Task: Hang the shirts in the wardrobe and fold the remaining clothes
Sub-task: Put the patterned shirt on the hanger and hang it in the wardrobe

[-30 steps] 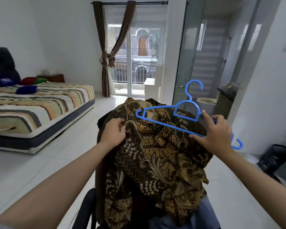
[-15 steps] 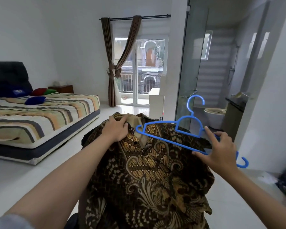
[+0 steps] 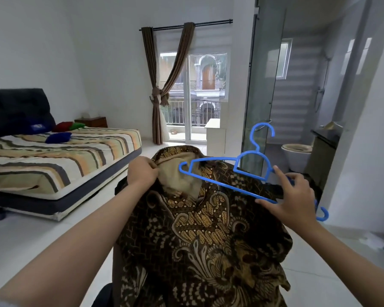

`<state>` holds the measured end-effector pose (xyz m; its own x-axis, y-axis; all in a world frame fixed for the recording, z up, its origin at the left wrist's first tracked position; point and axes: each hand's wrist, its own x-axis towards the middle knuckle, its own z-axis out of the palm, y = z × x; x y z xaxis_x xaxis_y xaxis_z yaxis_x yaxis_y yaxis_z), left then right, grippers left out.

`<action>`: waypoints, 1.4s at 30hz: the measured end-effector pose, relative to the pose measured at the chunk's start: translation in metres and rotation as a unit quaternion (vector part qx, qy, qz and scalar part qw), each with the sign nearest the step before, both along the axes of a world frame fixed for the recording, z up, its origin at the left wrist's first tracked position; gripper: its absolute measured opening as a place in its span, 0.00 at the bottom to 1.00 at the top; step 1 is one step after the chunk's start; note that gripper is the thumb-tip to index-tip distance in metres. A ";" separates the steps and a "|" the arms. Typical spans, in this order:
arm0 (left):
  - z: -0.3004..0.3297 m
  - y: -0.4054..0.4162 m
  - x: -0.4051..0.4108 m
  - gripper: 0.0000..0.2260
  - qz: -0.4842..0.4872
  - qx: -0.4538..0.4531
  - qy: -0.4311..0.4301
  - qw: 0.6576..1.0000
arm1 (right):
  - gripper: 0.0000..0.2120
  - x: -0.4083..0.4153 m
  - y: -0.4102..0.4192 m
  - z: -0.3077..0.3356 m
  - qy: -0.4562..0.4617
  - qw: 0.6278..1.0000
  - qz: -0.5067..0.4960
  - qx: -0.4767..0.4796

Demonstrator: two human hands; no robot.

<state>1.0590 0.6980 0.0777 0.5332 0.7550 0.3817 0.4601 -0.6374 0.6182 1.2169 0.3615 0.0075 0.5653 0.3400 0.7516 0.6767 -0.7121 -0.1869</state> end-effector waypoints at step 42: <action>0.144 -0.120 -0.193 0.20 -0.356 0.174 0.073 0.915 | 0.44 -0.219 0.021 0.107 -0.157 0.986 0.045 0.017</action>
